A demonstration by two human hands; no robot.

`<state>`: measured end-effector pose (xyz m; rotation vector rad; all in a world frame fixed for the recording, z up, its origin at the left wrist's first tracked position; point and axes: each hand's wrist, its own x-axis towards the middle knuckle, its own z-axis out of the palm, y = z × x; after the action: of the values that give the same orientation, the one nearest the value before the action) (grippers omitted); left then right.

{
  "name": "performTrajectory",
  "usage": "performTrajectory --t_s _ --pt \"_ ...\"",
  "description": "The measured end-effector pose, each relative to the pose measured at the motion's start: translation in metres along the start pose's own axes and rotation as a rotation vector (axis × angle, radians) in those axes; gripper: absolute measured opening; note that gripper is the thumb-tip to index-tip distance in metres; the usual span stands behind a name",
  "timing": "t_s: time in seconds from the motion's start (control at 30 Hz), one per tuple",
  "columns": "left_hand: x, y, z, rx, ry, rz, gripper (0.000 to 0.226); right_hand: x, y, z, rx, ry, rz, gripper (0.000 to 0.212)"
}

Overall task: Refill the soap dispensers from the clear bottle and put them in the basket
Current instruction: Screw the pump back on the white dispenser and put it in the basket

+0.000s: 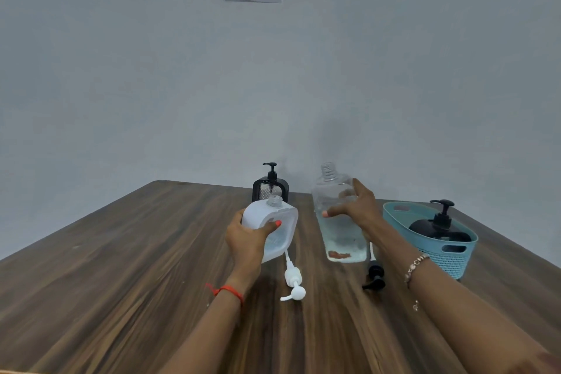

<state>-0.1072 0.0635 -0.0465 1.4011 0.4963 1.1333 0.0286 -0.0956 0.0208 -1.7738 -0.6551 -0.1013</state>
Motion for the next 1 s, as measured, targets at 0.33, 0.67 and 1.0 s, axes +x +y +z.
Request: performTrajectory --t_s 0.33,0.67,1.0 --pt "0.009 0.000 -0.005 -0.062 -0.063 -0.036 0.049 0.015 0.043 -0.003 0.313 -0.088 0.054 0.069" --pt "0.015 0.001 -0.004 -0.118 -0.167 -0.103 0.055 0.021 0.063 -0.005 0.329 -0.235 0.026 0.075" --pt "0.022 0.001 -0.007 -0.219 -0.212 -0.165 0.040 -0.034 0.026 0.015 -0.236 0.146 -0.648 0.029"
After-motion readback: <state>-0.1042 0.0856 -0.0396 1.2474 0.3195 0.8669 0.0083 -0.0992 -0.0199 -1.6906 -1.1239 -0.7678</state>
